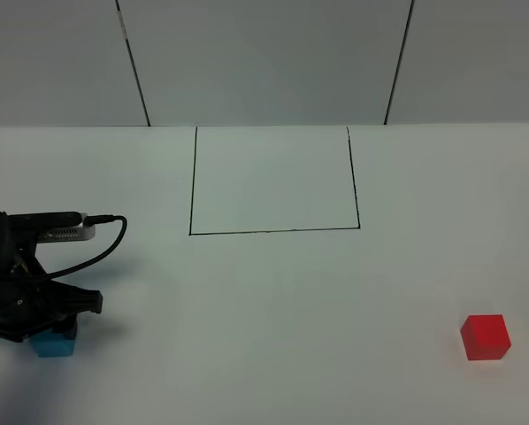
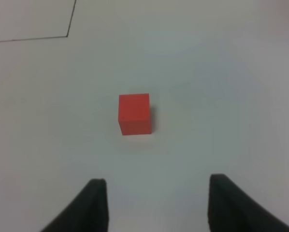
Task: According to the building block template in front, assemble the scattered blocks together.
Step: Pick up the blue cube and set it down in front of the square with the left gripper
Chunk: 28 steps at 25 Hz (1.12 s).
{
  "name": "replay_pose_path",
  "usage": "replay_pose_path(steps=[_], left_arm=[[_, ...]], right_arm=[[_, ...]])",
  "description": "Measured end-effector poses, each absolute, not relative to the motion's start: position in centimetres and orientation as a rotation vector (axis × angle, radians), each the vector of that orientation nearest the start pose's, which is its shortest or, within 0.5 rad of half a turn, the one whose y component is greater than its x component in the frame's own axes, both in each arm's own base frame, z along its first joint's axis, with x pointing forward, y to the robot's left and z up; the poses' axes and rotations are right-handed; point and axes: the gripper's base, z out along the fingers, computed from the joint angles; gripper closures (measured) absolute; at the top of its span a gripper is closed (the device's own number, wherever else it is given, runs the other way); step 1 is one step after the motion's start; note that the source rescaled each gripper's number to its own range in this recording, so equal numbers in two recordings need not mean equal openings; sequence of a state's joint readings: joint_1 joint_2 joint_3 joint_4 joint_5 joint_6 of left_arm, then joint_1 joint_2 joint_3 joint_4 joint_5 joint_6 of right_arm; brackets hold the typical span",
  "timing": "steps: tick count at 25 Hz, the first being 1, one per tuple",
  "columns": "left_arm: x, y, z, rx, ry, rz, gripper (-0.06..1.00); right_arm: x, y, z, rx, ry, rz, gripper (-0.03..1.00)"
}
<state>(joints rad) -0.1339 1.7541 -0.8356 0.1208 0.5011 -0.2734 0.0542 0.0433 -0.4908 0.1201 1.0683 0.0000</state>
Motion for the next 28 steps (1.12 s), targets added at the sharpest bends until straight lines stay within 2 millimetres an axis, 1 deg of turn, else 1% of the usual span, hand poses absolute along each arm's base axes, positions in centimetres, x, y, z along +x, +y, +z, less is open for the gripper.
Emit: replay_pose_path(steps=[3, 9, 23, 24, 26, 28], left_arm=[[29.5, -3.5, 13.0, -0.059, 2.901, 0.03, 0.47], [29.6, -3.5, 11.4, -0.057, 2.948, 0.041, 0.48], [29.9, -3.5, 11.1, -0.054, 2.924, 0.029, 0.48], [29.9, -3.6, 11.1, -0.055, 2.923, 0.029, 0.5], [29.9, -3.6, 11.1, -0.055, 2.92, 0.028, 0.57], [29.9, -3.6, 11.1, -0.055, 2.92, 0.028, 0.71]], right_arm=[[0.2, 1.0, 27.5, -0.059, 2.102, 0.178, 0.9], [0.2, 1.0, 27.5, -0.059, 2.102, 0.178, 0.9], [0.2, 1.0, 27.5, -0.059, 2.102, 0.178, 0.9], [0.2, 1.0, 27.5, -0.059, 2.102, 0.178, 0.9], [0.2, 1.0, 27.5, -0.059, 2.102, 0.178, 0.9], [0.2, 1.0, 27.5, -0.059, 2.102, 0.178, 0.9]])
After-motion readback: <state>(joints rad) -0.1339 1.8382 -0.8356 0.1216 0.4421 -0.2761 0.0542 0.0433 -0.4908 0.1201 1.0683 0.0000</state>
